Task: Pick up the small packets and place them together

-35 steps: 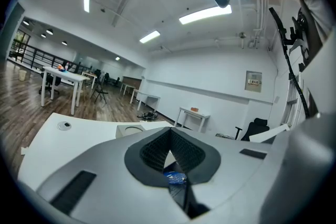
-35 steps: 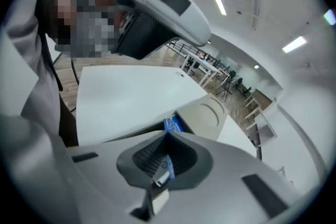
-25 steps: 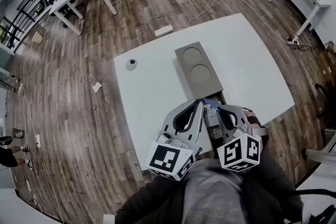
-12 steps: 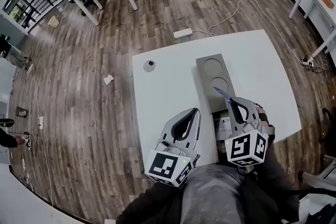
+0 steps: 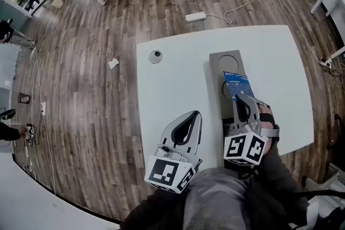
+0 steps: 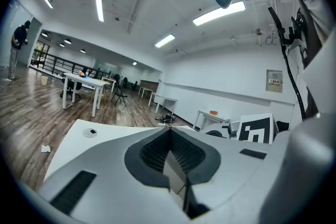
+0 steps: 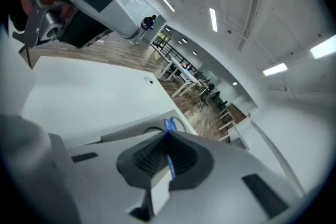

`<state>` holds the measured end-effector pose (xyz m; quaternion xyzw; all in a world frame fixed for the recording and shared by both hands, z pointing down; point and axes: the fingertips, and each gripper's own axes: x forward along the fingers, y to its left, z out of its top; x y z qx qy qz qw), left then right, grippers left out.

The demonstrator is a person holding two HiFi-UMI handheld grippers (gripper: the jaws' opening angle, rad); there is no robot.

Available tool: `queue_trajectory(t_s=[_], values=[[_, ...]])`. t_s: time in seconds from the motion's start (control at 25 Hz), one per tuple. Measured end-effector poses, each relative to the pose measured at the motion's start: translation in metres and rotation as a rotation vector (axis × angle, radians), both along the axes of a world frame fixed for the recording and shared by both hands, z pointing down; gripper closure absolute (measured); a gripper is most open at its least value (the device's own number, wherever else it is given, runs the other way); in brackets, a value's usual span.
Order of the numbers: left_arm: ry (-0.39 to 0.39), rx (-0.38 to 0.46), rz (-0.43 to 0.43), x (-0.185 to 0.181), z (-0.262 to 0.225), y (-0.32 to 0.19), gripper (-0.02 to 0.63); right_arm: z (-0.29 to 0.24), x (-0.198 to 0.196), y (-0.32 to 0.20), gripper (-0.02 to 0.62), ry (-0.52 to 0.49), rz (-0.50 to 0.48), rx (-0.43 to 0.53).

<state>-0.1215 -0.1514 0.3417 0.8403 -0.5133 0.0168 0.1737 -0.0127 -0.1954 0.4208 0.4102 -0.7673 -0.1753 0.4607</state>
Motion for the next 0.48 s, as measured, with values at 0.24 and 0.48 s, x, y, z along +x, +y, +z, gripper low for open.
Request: queue_trajectory(t_s=[0.24, 0.48], values=[[0.003, -0.042, -0.018, -0.009, 0.012, -0.002, 0.603, 0.036, -0.023, 0.013, 0.55, -0.12, -0.056, -0.216], [0.01, -0.049, -0.031, -0.013, 0.012, -0.001, 0.603, 0.055, -0.032, 0.028, 0.433, -0.275, -0.067, -0.449]])
